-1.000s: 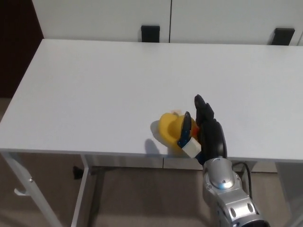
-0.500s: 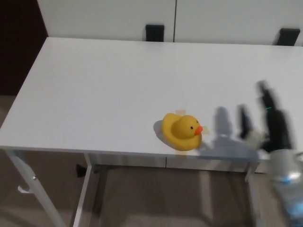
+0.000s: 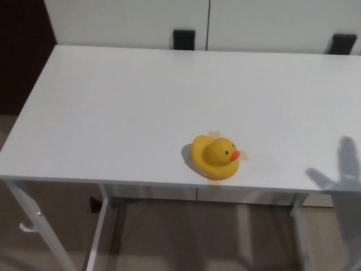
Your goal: The robot uses its right hand to push the yellow duck toy to the center of the white desk.
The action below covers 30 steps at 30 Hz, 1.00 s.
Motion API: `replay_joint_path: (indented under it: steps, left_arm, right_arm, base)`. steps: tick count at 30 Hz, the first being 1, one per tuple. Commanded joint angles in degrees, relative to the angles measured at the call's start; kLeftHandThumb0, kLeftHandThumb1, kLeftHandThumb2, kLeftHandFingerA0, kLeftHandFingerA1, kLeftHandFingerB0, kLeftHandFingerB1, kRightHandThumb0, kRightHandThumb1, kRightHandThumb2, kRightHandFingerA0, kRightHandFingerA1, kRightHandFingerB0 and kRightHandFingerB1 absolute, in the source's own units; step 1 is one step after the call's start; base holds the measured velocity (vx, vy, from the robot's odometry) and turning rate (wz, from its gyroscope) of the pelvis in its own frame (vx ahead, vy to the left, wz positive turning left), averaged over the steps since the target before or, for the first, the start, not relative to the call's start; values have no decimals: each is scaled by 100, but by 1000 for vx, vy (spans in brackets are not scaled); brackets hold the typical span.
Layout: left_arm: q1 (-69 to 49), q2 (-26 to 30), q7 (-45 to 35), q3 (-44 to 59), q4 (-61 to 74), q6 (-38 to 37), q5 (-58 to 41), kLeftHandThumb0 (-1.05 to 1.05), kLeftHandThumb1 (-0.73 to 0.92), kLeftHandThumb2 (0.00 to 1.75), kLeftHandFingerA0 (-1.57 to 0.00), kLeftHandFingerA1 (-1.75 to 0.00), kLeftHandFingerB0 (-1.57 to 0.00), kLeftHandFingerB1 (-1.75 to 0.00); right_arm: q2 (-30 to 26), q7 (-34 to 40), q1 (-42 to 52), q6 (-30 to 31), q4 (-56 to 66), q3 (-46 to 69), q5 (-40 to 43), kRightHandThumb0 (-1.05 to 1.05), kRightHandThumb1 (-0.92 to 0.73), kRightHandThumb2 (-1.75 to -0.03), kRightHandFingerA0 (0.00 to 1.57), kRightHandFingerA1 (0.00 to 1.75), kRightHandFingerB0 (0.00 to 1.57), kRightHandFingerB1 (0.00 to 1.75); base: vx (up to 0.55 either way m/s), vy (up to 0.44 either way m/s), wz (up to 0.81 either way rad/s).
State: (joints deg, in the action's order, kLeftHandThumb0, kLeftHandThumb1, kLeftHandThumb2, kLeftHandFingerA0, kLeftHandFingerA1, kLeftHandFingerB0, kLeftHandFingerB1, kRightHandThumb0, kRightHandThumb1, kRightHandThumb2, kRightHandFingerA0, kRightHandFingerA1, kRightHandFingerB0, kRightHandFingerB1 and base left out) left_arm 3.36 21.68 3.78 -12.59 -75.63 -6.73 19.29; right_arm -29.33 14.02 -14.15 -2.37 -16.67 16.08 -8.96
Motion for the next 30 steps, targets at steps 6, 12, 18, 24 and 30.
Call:
replay_joint_path:
  steps: [6,12,18,24,30]
  left_arm:
    - [-62,137,13,42,-8,-183,34,-17,69,74,-85,-83,-82,-77]
    - [-91,179,15,58,8,-252,21,-16,67,80,-91,-88,-90,-82]
    - [-80,241,-21,56,5,-267,29,-16,60,84,-96,-98,-94,-81]
    - [-124,341,42,121,15,-312,-17,-21,71,70,-90,-87,-90,-77]
    - [-126,345,103,160,13,-312,-12,-19,69,63,-86,-78,-85,-62]
  right_arm:
    - [-935,-1715,2250,-863,-936,2240,1475,-31,-42,-96,38,73,9,58]
    - [-828,-1618,3093,-1871,-2771,2672,1484,-5,-20,-130,77,73,34,68]
    - [-622,-2094,4157,-2533,-3801,2292,1189,11,-16,-128,114,57,83,56]
    - [-452,-2497,4112,-2144,-4449,1878,1150,-4,-29,-105,115,57,87,56]
    - [-558,-2666,4083,-2199,-4743,1708,1239,-9,-25,-107,118,58,93,59]
  base:
    - [0,0,5]
    - [0,0,0]
    - [0,0,0]
    - [0,0,0]
    - [0,0,0]
